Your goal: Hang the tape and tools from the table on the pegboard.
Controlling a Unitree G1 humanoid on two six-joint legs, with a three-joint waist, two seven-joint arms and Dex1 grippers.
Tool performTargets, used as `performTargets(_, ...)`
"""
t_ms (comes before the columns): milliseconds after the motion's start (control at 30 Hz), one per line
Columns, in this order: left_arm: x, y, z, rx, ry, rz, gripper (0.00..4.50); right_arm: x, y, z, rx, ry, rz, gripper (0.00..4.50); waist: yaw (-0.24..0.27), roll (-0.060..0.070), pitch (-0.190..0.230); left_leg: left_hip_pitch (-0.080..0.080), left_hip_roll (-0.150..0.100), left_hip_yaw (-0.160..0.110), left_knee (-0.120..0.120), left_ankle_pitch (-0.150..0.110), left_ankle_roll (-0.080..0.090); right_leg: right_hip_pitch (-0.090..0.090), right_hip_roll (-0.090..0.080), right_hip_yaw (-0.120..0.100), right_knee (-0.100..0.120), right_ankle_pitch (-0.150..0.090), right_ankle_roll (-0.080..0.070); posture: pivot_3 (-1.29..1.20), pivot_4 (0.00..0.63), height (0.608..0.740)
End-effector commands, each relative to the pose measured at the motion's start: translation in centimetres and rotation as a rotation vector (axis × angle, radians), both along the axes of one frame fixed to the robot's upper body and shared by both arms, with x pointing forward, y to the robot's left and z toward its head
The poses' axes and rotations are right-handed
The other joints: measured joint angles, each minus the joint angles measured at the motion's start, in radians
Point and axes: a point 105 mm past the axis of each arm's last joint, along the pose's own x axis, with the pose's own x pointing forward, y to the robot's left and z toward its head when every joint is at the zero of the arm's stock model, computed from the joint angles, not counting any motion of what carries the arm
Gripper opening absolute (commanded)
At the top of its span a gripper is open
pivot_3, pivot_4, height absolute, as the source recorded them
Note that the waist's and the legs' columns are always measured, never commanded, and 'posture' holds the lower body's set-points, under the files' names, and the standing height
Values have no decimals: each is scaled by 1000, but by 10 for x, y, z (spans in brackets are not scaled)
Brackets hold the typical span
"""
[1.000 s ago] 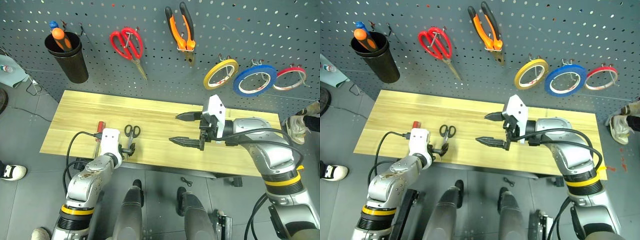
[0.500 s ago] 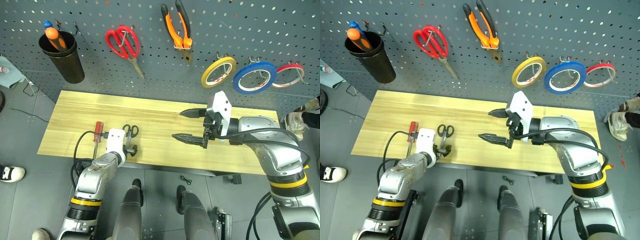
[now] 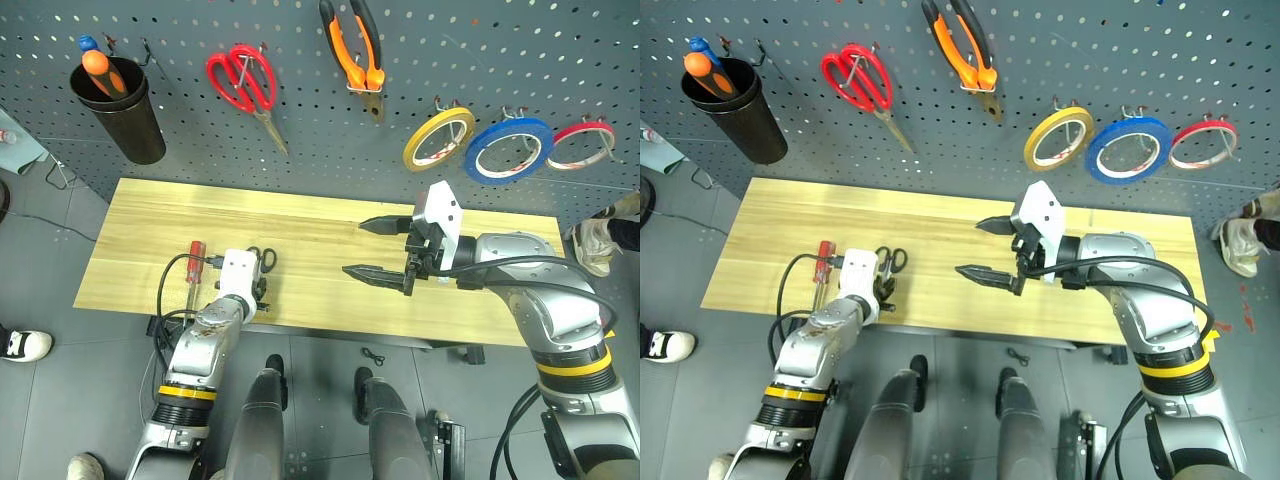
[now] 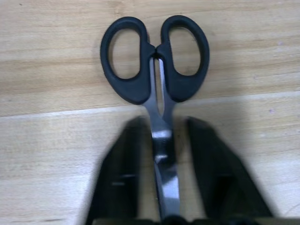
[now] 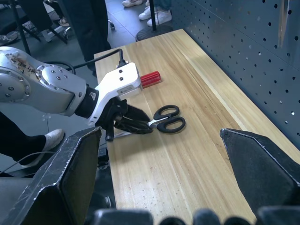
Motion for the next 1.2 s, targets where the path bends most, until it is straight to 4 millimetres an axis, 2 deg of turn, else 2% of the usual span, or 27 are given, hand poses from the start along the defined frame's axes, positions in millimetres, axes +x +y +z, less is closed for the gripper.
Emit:
performTargets(33,-8,2,-18,25,66,7,5,-5,1,9,19,-44,21,4500,0,0,0,0,0,0,0,0,0,0,0,0,0,0,0,33,487,740)
performTargets(133,-8,1,-12,22,34,-1,5,-3,1,9,21,-52,15,4500,0,0,0,0,0,0,-1,0,0,0,0,0,0,0,0,38,480,740)
performTargets(233,-10,-1,6,-27,-48,2,5,-2,1,12,30,-98,0,4500,-1,0,0,0,0,0,-1,0,0,0,0,0,-2,0,0,47,464,740)
performTargets(367,-43,-16,66,0,-294,-155,5,-26,4,27,89,-143,36,4500,2,-2,1,-5,0,0,-5,0,0,-6,0,0,-2,0,0,62,452,740)
performTargets(467,-65,-22,111,2,-488,-205,5,-40,7,43,142,-169,81,4500,5,-2,1,-8,0,0,-7,0,0,-10,0,0,0,5,3,82,444,740)
performTargets(633,-89,-30,167,-11,-733,-216,5,-49,14,78,256,-225,104,4500,5,-2,1,-8,0,1,-6,0,0,-9,0,0,-2,2,4,90,413,740)
performTargets(733,-86,-28,187,18,-823,-175,5,-47,18,99,312,-268,101,4500,5,-2,1,-8,0,1,-6,0,0,-10,1,0,-2,1,3,95,407,740)
performTargets(800,-77,-21,199,27,-867,-103,5,-43,20,113,350,-299,90,4500,6,-2,1,-8,0,1,-5,0,0,-10,1,0,-2,2,4,100,401,740)
performTargets(900,-64,-22,214,17,-917,-65,5,-38,23,133,400,-340,85,4500,6,-2,1,-10,0,0,-3,0,0,-9,1,0,-2,5,8,103,388,740)
performTargets(1033,-55,-26,223,7,-950,-71,5,-35,25,144,420,-380,84,4500,6,-2,0,-13,-1,0,0,-1,2,-10,1,0,-2,6,8,102,385,740)
performTargets(1200,-44,-29,225,10,-965,-68,5,-30,26,145,416,-391,71,4500,6,-3,0,-14,-2,0,1,-1,2,-10,1,-1,-1,8,4,89,377,740)
